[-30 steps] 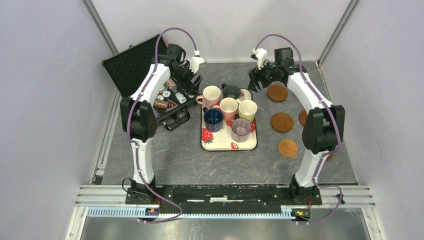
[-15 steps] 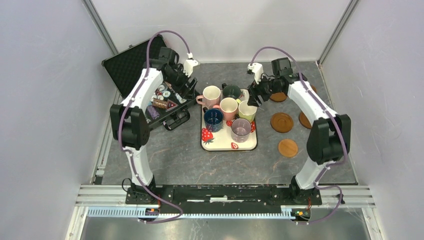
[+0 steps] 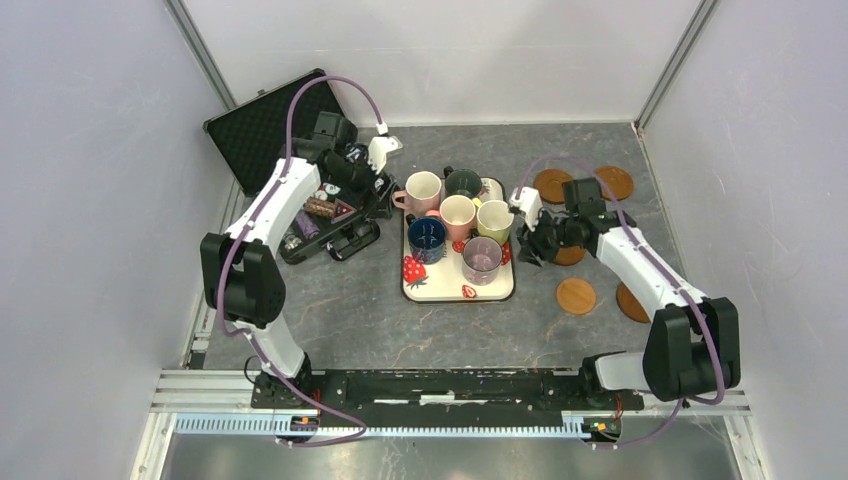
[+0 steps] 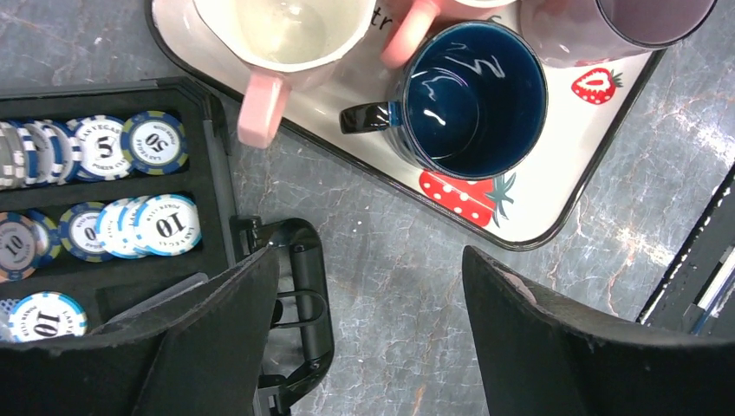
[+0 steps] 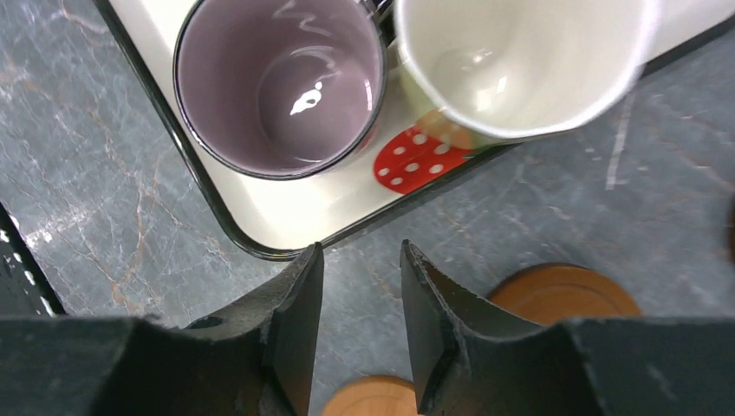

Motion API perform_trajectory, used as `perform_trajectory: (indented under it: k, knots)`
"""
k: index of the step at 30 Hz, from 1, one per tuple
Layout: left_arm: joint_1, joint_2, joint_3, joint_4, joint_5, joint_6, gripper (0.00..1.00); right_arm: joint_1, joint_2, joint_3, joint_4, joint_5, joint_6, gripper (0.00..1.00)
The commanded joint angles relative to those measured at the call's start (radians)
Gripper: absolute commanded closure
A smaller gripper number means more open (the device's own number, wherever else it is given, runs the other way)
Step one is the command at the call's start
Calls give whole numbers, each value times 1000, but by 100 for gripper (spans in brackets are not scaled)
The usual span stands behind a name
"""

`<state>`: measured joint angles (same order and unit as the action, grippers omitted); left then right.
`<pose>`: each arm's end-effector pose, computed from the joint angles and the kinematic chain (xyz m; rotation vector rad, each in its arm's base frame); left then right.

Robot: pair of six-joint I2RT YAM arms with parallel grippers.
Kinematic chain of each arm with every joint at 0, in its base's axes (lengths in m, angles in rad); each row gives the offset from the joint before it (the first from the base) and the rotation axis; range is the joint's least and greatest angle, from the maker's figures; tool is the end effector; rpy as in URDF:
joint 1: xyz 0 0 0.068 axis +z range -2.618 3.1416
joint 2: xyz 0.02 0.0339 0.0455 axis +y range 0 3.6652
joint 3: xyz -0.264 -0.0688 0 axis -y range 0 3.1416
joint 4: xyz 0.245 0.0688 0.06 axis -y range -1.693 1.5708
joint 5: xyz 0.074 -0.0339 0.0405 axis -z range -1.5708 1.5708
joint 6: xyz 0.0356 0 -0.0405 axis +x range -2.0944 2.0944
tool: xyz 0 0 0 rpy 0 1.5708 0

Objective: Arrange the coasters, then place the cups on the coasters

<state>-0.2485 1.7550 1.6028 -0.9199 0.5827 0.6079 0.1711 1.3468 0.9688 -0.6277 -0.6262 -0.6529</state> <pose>0.3531 -0.1098 0.3041 1.2049 2.1827 -0.6203 0.2588 0.0659 0.2494 -1.1638 2.1017 0.5863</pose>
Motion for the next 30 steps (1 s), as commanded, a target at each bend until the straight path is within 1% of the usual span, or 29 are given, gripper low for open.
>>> perform_trajectory:
  k: [1,3,5,13,18,24,27,30]
  knots:
    - [-21,-55,-35,44,35,14,17,32,-34,-111,249,17,25,58]
    - [-29,-68,-52,45,28,25,17,46,-48,-165,340,24,58,59]
    - [-34,-79,-69,58,22,23,17,68,-61,-213,412,29,58,60]
    - [-40,-94,-88,62,8,21,18,181,-88,-331,535,34,-5,60]
    - [-56,-104,-101,62,6,20,18,274,-87,-345,551,20,-34,60]
    - [-109,-97,-98,62,12,12,18,405,-86,-353,556,-13,-71,59]
    - [-137,-85,-92,62,29,16,18,419,-97,-338,549,-29,-64,58]
    - [-181,-74,-85,68,45,26,18,398,-147,-338,513,-15,-80,57]
